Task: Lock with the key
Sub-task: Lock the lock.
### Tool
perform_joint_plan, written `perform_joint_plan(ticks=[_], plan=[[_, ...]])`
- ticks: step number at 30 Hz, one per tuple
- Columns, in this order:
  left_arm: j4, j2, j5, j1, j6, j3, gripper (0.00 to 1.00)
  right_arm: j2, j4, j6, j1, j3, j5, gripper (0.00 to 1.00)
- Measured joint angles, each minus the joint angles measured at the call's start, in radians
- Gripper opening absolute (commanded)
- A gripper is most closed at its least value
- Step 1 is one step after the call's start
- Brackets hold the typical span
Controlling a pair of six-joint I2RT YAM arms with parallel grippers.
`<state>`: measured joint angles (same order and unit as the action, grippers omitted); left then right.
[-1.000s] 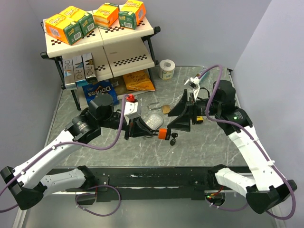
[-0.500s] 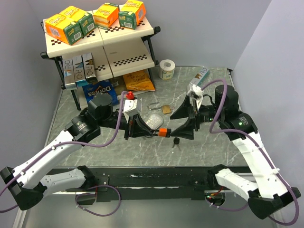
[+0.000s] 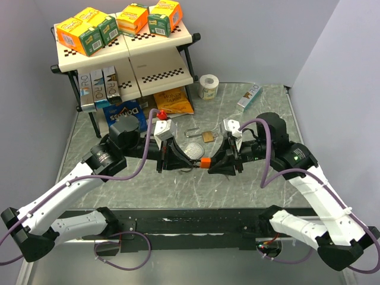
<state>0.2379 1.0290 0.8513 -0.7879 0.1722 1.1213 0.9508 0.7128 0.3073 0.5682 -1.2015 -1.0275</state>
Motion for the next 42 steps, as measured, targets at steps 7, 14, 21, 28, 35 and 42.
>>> perform_joint_plan(ticks=[7, 14, 21, 28, 35, 42], plan=[[-0.027, -0.003, 0.009, 0.005, 0.019, -0.017, 0.01, 0.013, -0.006, -0.031, 0.006, -0.003, -0.007, 0.08], [-0.078, -0.016, 0.023, 0.006, 0.036, -0.053, 0.01, 0.029, -0.011, -0.092, 0.018, -0.003, -0.027, 0.0], [-0.128, -0.025, 0.025, -0.01, 0.075, -0.079, 0.01, 0.054, -0.04, -0.17, 0.032, -0.003, -0.066, 0.0], [-0.217, -0.031, 0.014, -0.052, 0.141, -0.104, 0.01, 0.053, -0.079, -0.258, 0.032, -0.003, -0.092, 0.0], [-0.271, -0.031, 0.016, -0.071, 0.197, -0.123, 0.01, 0.055, -0.074, -0.262, 0.043, -0.005, -0.121, 0.0], [-0.24, -0.032, 0.023, -0.047, 0.183, -0.128, 0.01, 0.055, -0.01, -0.176, 0.051, -0.012, -0.075, 0.57]])
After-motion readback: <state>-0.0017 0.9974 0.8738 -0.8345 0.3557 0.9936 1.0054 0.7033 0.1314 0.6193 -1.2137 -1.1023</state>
